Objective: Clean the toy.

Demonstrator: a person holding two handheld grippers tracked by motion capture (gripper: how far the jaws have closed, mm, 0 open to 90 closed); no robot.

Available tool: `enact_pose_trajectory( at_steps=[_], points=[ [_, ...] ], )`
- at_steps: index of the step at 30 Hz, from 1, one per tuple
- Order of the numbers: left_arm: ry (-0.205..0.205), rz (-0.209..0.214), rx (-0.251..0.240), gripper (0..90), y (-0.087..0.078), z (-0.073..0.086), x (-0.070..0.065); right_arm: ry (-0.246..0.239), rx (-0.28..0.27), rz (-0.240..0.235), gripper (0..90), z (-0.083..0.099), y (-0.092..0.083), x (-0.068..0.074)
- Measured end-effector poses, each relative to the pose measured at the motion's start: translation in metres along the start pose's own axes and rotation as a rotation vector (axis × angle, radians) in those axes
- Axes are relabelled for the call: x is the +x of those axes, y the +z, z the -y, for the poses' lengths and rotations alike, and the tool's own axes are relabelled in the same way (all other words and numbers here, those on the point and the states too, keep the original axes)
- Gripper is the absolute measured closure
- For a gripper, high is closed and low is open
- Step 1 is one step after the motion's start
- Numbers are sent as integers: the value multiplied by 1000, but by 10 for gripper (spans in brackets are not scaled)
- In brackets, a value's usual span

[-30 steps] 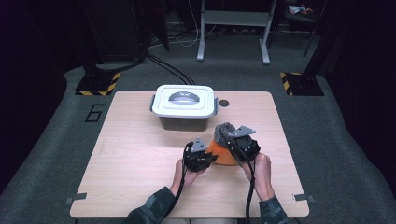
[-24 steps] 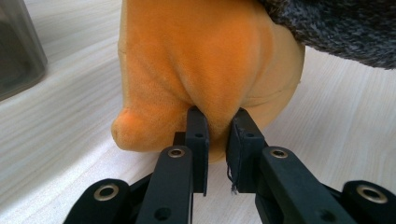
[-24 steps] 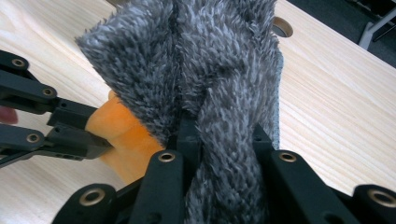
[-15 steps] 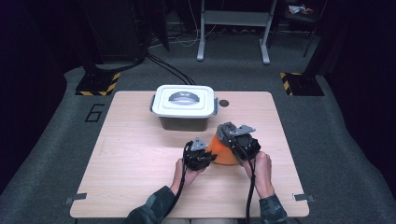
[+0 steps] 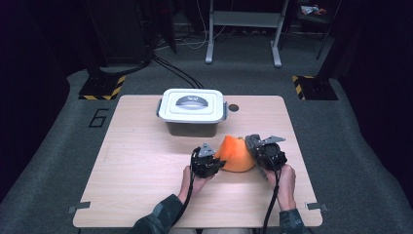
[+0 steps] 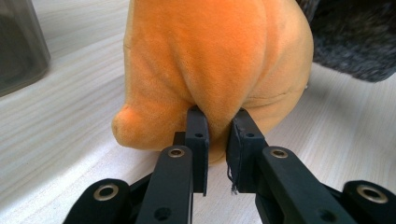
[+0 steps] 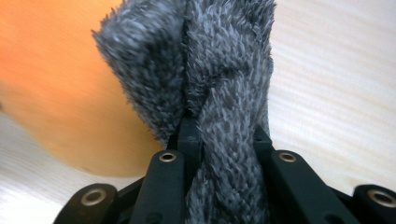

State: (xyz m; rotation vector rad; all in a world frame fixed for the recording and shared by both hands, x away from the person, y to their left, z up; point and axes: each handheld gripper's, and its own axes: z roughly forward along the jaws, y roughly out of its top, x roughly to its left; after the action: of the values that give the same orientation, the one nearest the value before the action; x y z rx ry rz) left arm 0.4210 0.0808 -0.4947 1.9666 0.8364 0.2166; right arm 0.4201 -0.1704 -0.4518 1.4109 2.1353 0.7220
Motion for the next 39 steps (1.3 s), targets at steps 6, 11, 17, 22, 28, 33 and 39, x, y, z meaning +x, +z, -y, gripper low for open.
enact_pose_trajectory(
  at_steps=[6,11,17,22,28,33,39],
  points=[
    [-9,-4,-5,799,0,0,0,32,54,-4,744,13,17,-10],
    [-13,-4,-8,798,0,0,1,44,98,-21,741,18,28,-14],
    [-17,-10,-9,797,-3,0,-1,47,50,8,741,13,5,-17],
    [-2,-12,-8,795,-3,-2,-5,6,-44,23,740,-5,-31,-5],
    [8,-13,-7,793,-3,-5,-6,-109,-68,-58,735,-34,-46,34],
    [3,-16,2,793,-2,-4,-5,-193,-45,-71,733,-47,-33,61],
    [-7,-5,3,793,-1,-2,0,-168,-47,-82,734,-43,-26,57]
  ],
)
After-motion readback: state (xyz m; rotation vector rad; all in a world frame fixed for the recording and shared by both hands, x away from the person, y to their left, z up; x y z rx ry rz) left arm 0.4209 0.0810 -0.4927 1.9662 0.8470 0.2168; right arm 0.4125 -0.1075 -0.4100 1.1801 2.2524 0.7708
